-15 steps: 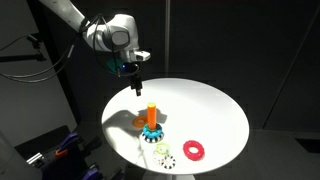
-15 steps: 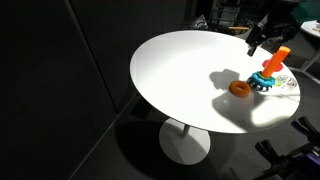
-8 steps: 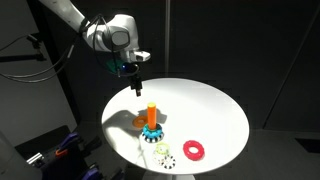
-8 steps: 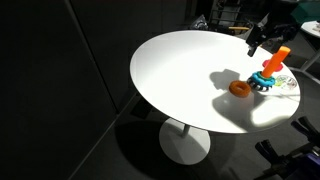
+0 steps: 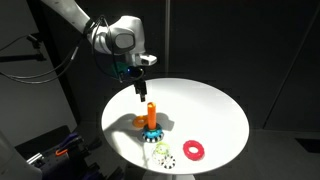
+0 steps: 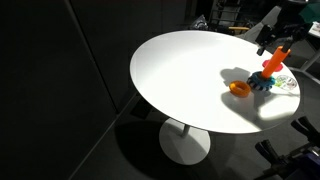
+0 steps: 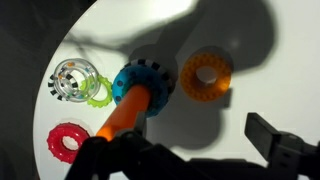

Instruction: Take the dark green ring off the stack

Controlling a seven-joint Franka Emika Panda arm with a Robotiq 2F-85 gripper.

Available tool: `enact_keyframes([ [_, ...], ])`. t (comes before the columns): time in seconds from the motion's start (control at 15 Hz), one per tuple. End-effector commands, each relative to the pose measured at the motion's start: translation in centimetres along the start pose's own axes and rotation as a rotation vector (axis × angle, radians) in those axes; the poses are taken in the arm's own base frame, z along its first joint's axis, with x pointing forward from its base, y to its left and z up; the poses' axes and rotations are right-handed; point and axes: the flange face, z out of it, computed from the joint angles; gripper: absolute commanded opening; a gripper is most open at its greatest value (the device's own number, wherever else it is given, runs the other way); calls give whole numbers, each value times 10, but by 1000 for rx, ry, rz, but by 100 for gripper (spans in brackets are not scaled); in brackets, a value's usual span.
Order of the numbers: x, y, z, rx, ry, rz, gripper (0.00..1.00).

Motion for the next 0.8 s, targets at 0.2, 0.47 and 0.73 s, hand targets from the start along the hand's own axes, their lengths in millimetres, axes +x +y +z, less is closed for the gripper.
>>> enact_keyframes([
  [0.2, 4, 41, 12, 15, 1, 16, 100],
  [0.47, -3, 49, 26, 30, 46, 6, 100],
  [0.73, -13, 51, 45, 40, 80, -7, 100],
])
